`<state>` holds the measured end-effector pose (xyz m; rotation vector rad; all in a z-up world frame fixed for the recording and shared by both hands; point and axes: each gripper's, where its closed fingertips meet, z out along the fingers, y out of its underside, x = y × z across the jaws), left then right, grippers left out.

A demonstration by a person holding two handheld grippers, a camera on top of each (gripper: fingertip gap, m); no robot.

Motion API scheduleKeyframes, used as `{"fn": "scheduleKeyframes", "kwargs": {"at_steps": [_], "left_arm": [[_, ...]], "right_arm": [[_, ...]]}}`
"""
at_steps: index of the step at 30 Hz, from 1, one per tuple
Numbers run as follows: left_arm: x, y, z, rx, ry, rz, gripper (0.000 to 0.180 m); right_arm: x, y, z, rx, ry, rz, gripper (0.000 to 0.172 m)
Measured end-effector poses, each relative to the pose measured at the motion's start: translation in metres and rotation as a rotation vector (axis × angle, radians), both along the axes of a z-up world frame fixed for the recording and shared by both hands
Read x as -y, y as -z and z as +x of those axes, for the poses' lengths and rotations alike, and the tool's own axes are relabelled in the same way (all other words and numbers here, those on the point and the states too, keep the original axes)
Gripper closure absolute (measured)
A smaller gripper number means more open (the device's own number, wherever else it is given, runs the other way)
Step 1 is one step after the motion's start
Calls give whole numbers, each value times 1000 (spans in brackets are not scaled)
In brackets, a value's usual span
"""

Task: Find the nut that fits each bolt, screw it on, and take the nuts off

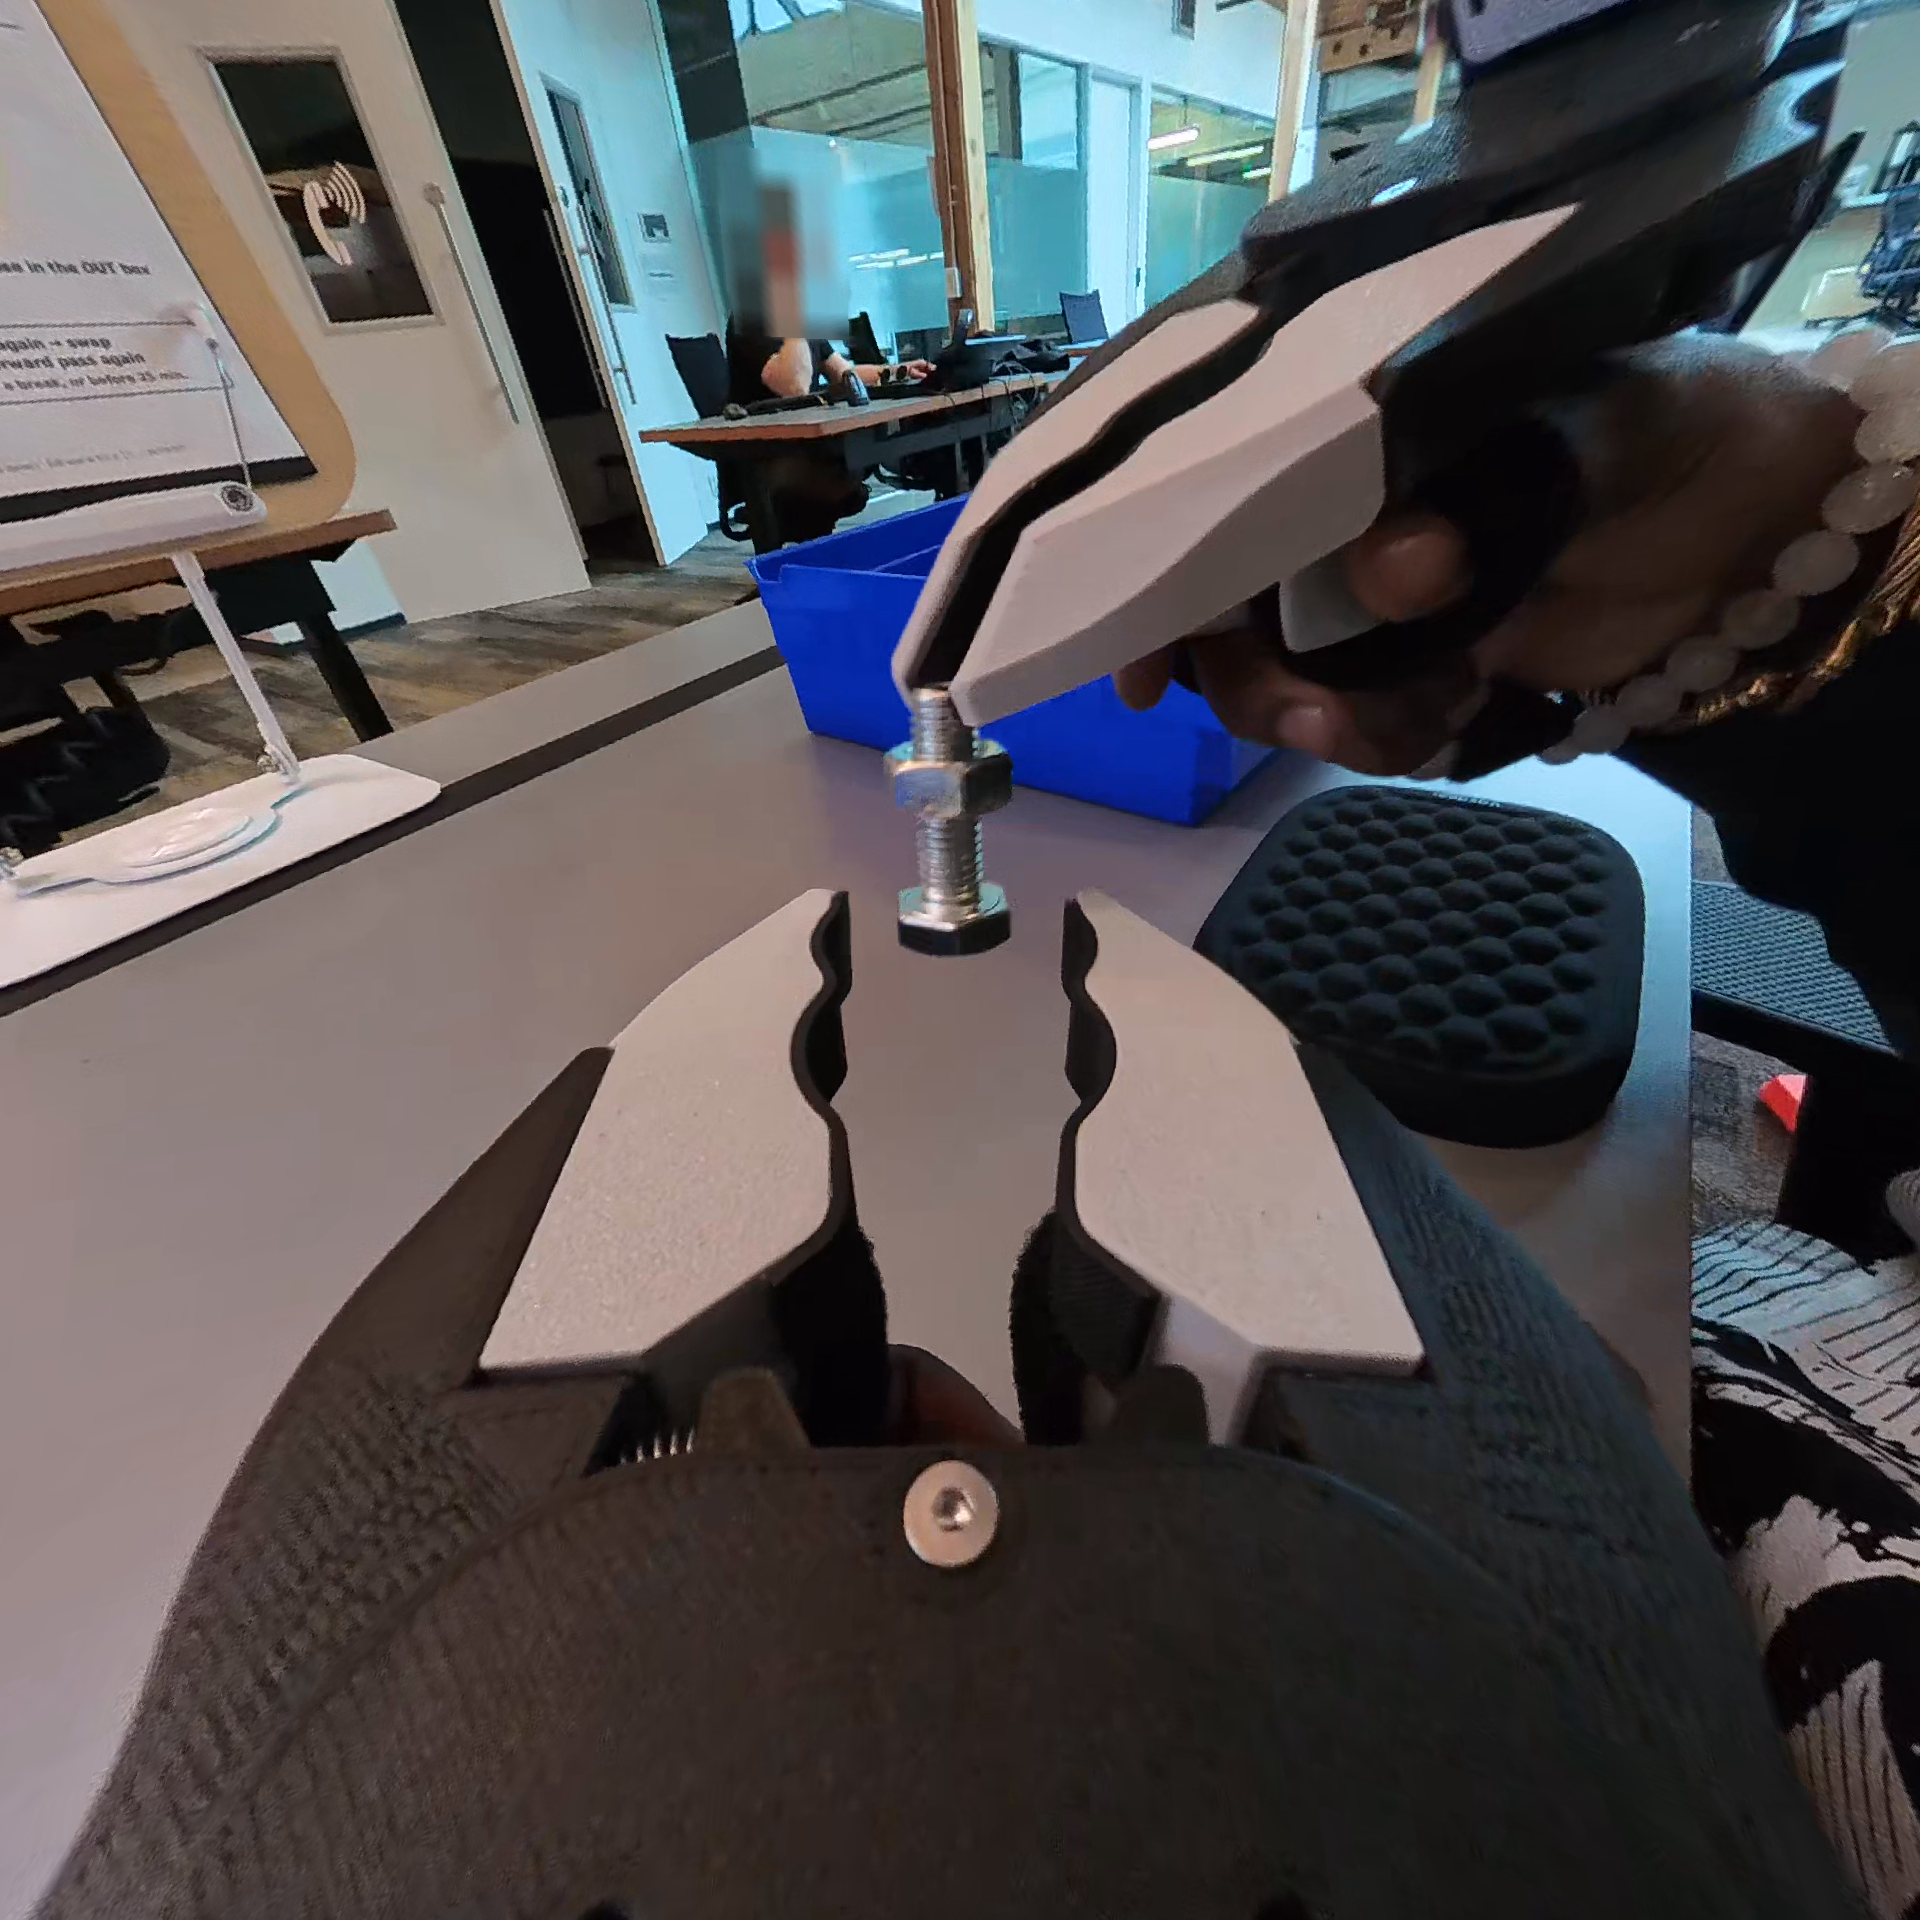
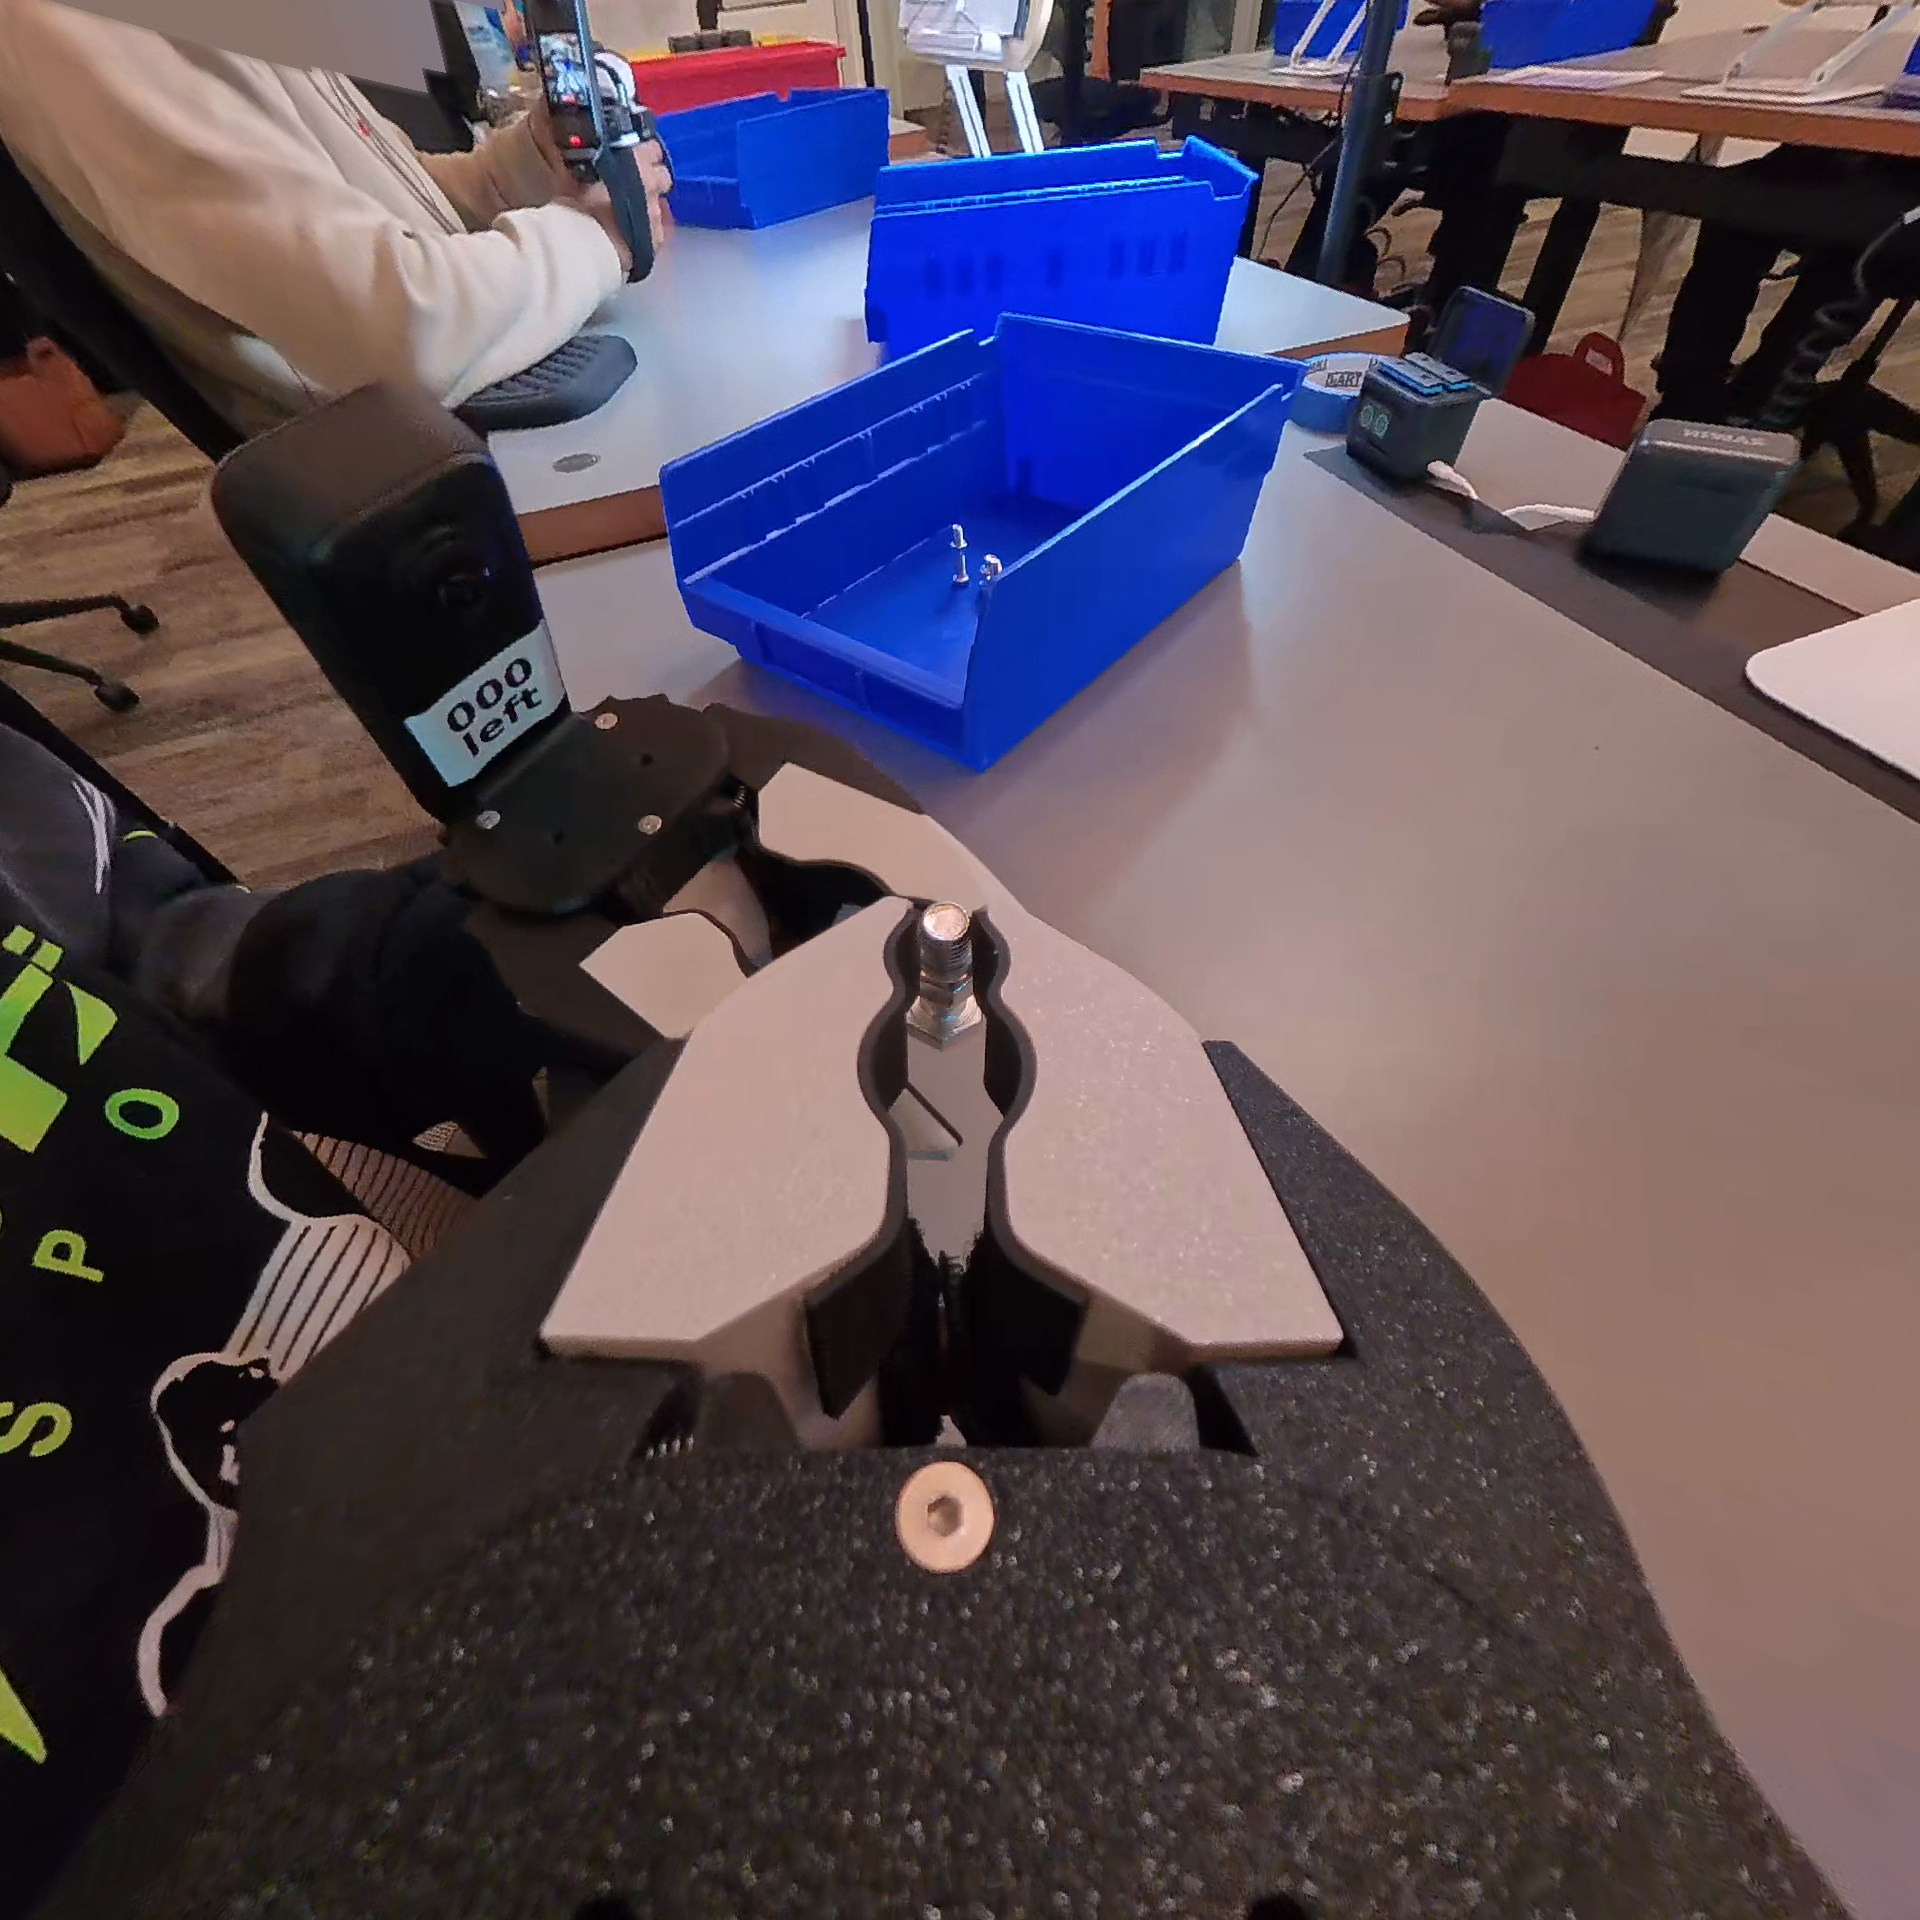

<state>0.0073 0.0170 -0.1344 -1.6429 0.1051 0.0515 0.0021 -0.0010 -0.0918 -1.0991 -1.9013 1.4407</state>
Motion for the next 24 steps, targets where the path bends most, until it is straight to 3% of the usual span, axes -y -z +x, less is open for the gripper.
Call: {"fn": "scheduleKeyframes", "kwargs": {"at_steps": [6, 12, 22, 24], "left_arm": [[-1, -1, 2, 17, 8, 24, 161], [-2, 0, 1, 30, 6, 19, 151], [0, -3, 6, 55, 59, 46, 162], [2, -4, 11, 101, 120, 60, 162]], "right_arm": [[1, 1, -1, -2, 4, -18, 162], [0, -1, -1, -9, 13, -34, 163], [4, -4, 1, -34, -14, -41, 162], [8, -10, 6, -89, -65, -70, 147]]}}
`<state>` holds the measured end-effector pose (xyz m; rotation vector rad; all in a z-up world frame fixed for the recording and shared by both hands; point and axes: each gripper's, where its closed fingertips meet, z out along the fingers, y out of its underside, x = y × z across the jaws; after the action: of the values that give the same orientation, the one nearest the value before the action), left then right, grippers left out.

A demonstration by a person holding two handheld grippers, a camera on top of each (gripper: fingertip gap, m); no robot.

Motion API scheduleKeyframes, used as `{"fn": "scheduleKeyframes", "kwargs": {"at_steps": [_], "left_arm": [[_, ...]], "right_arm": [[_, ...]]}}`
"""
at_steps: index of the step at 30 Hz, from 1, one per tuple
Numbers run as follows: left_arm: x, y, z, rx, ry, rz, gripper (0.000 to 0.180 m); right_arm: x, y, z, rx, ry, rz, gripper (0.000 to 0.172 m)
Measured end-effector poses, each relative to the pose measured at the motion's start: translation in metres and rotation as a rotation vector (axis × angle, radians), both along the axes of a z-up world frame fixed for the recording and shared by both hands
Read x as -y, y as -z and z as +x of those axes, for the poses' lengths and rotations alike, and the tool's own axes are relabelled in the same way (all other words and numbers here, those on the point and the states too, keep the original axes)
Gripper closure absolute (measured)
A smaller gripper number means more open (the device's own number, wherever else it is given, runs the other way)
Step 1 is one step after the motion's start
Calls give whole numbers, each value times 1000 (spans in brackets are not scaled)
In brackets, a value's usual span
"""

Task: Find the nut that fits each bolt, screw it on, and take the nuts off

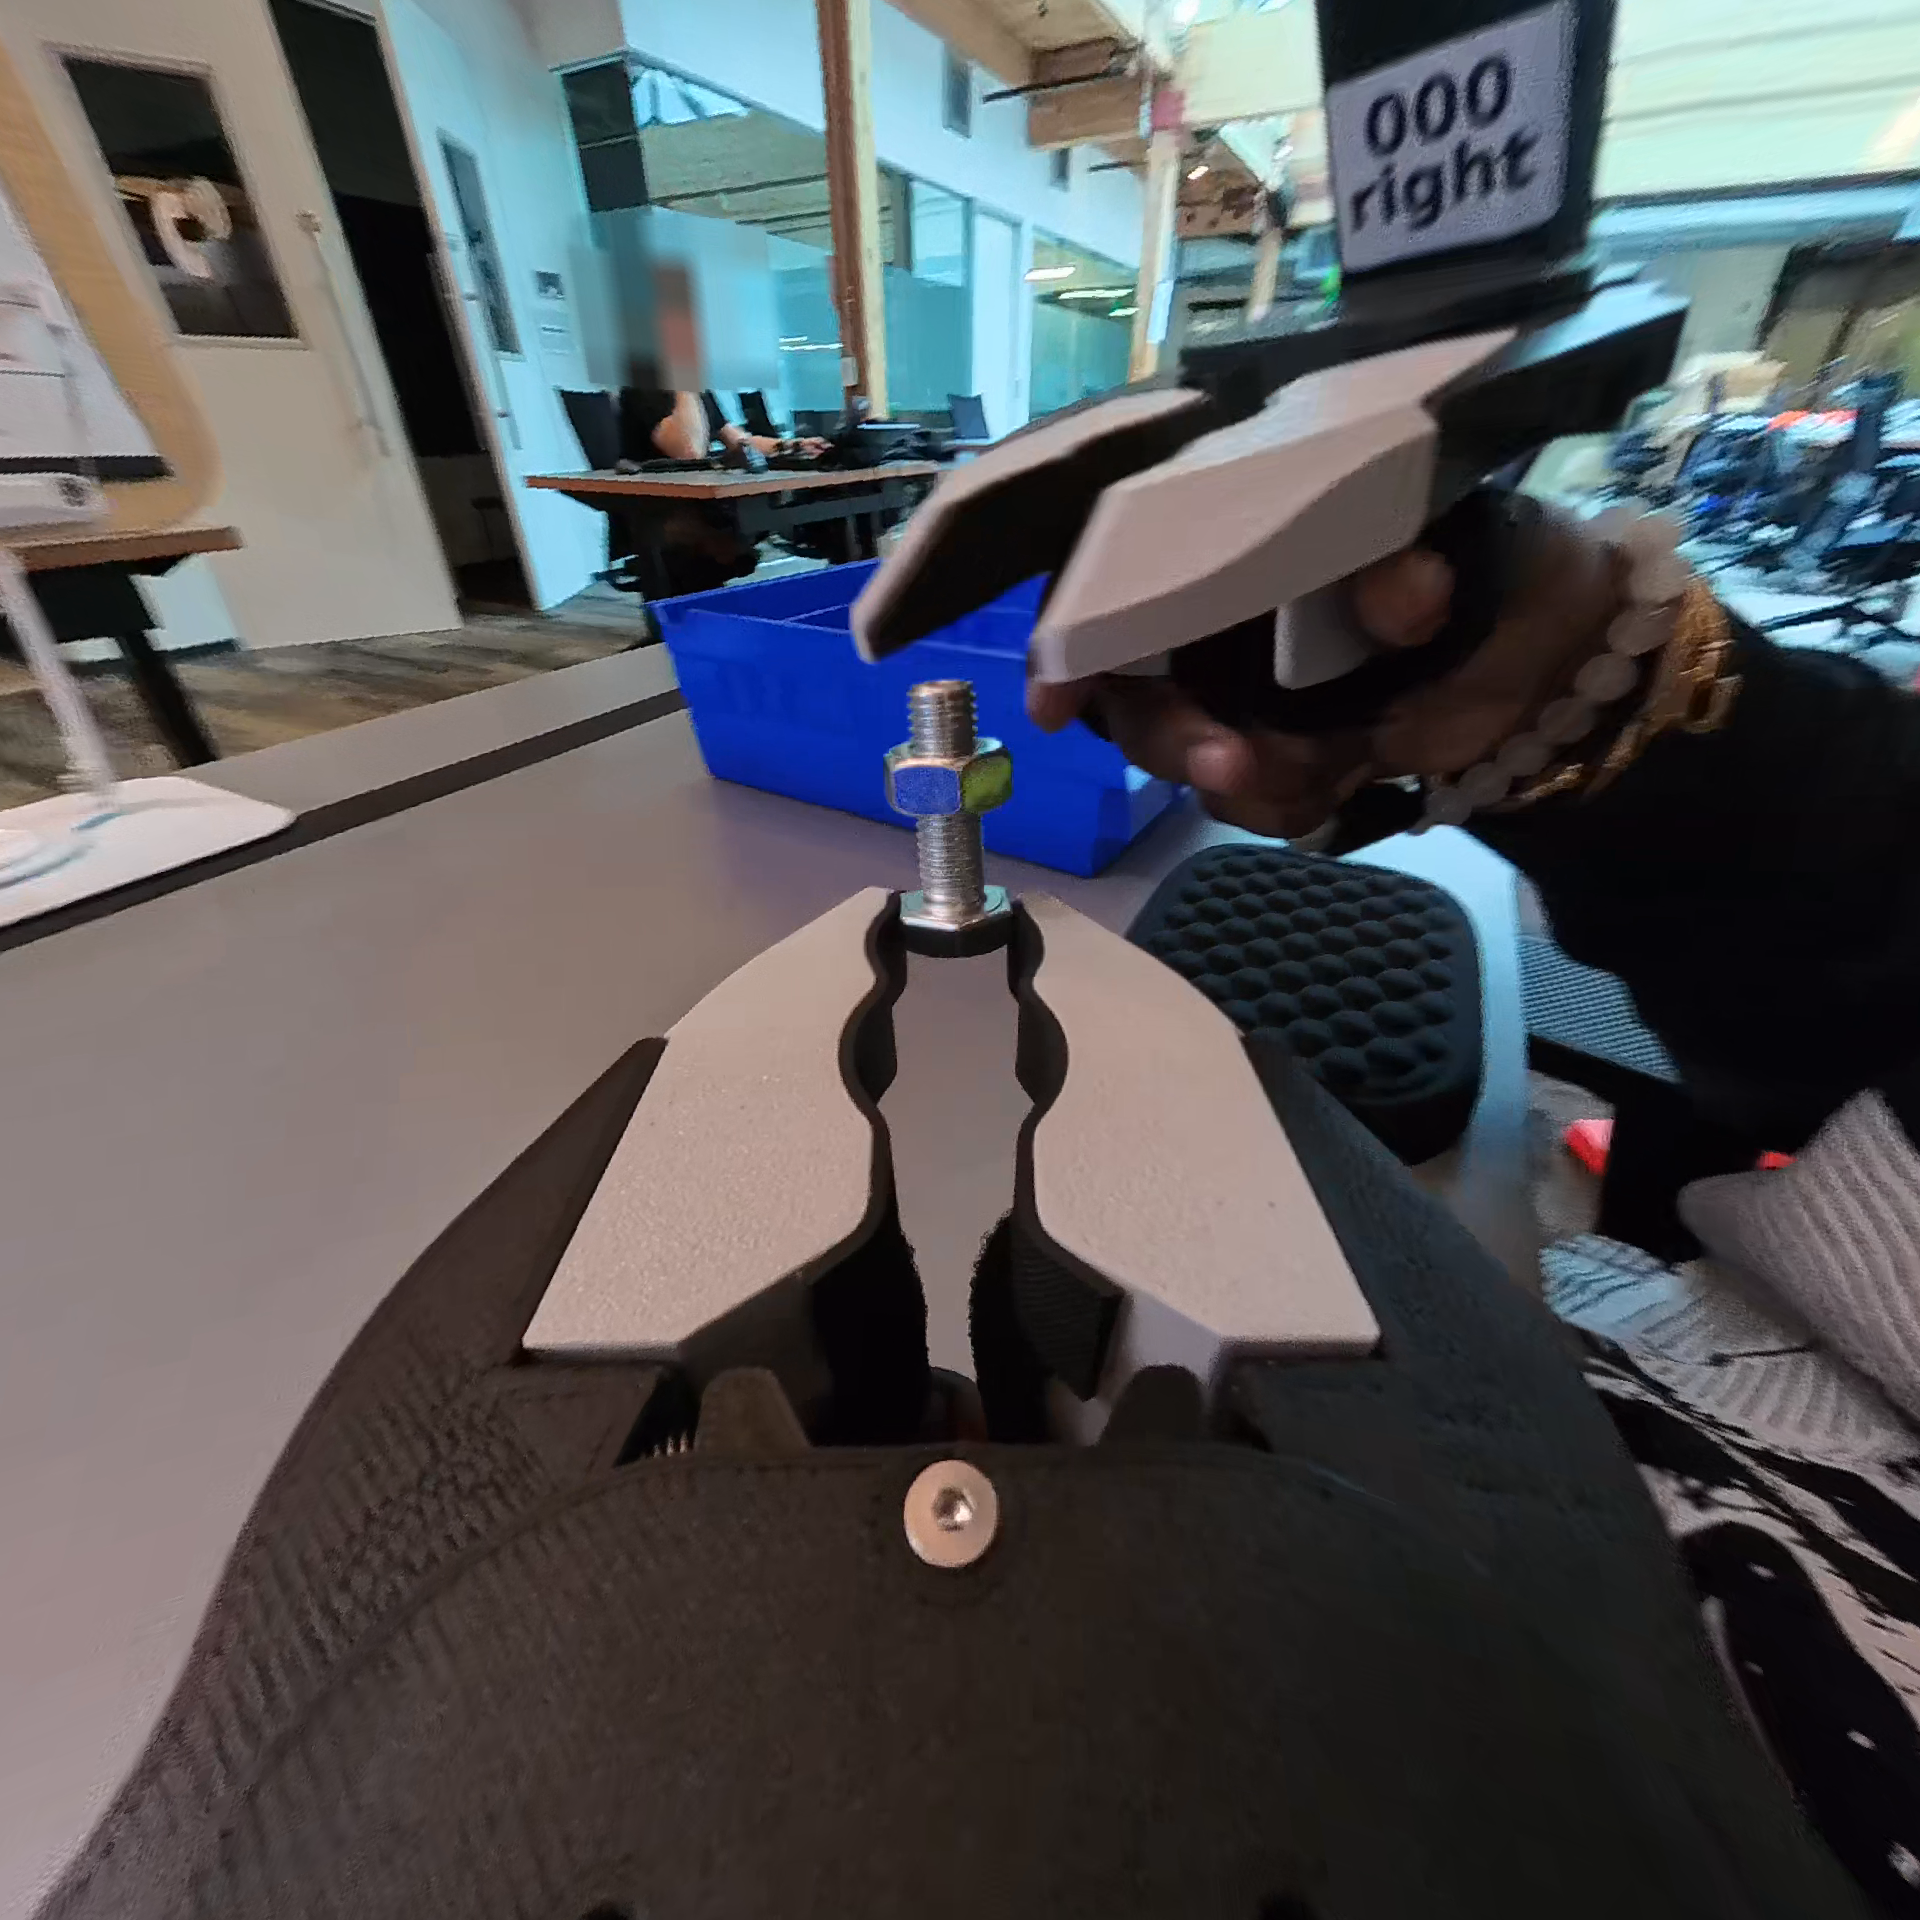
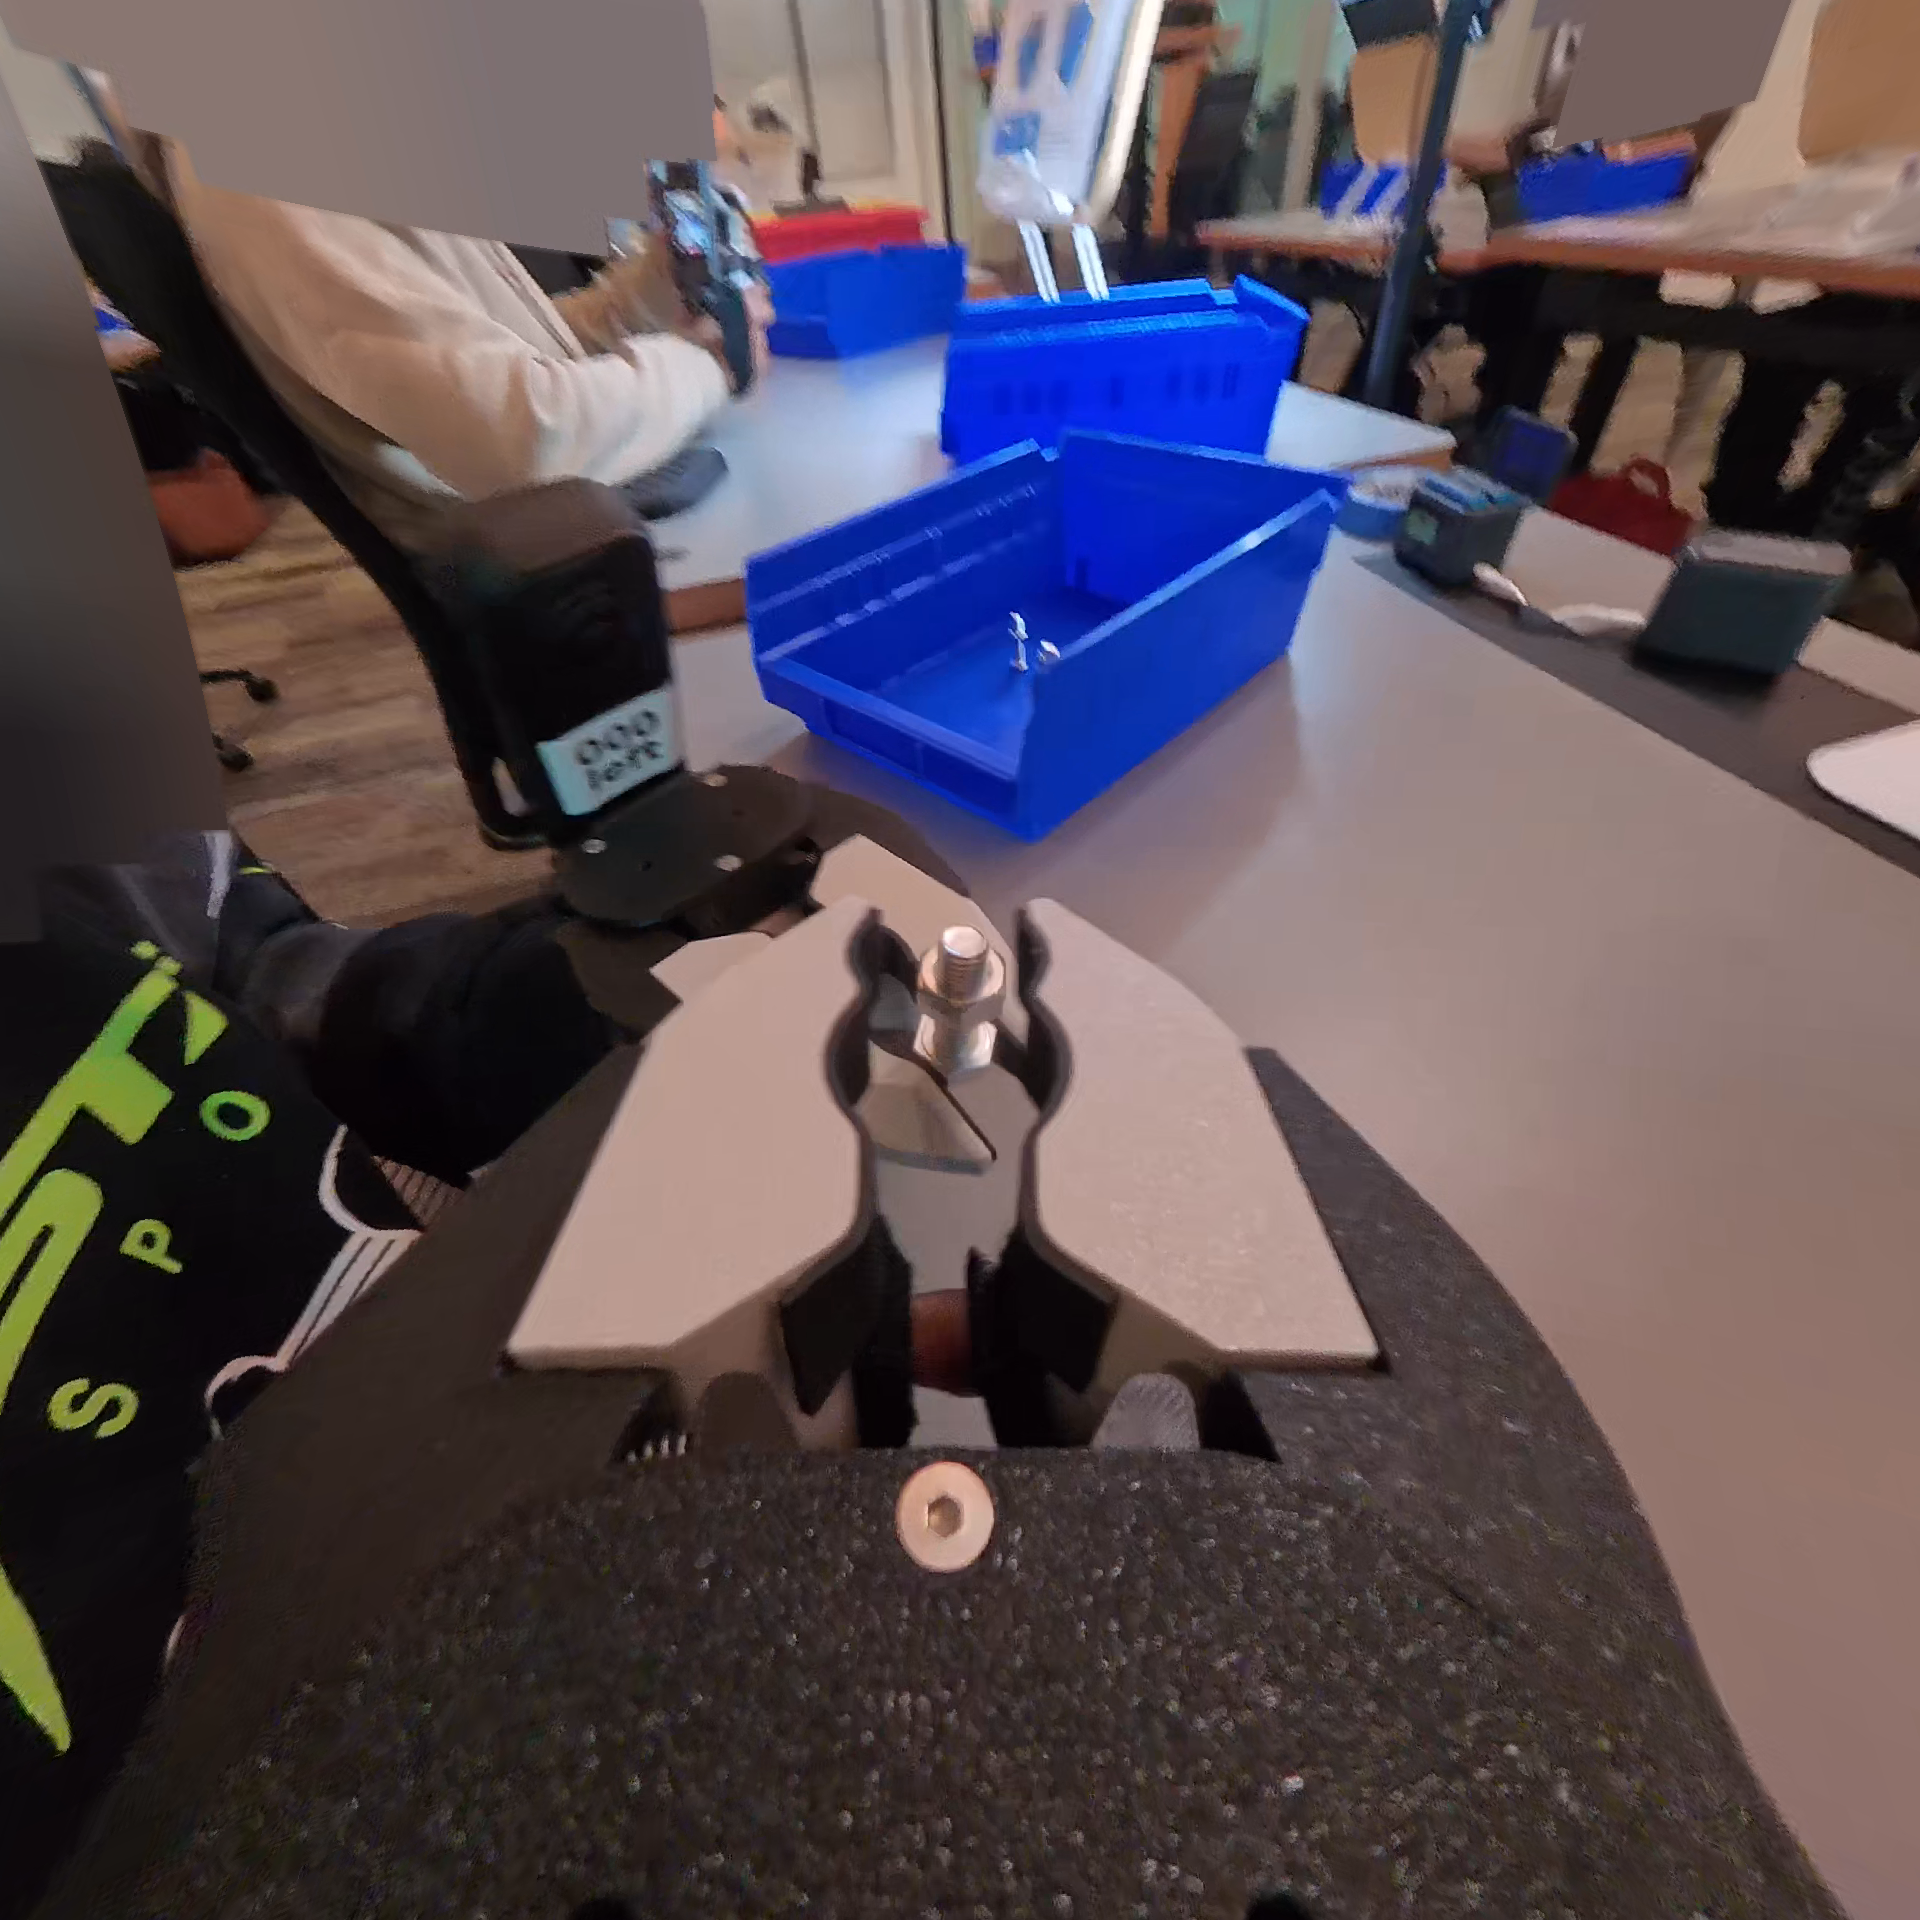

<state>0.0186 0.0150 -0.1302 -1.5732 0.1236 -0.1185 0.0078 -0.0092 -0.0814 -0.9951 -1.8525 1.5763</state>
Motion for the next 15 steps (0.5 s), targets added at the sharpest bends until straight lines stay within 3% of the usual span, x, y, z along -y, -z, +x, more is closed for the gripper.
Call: {"fn": "scheduleKeyframes", "kwargs": {"at_steps": [2, 4, 9, 15], "left_arm": [[3, -4, 7, 40, 71, 26, 162], [6, -5, 13, 63, 132, 38, 162], [11, -7, 31, 69, 255, 58, 162], [14, -7, 36, 72, 300, 65, 162]], "right_arm": [[1, 0, 3, -31, -27, -18, 116], [2, 7, 3, -51, -24, -39, 101], [11, 9, -3, -119, -8, -190, 101], [14, 18, -5, -125, 6, -105, 107]]}}
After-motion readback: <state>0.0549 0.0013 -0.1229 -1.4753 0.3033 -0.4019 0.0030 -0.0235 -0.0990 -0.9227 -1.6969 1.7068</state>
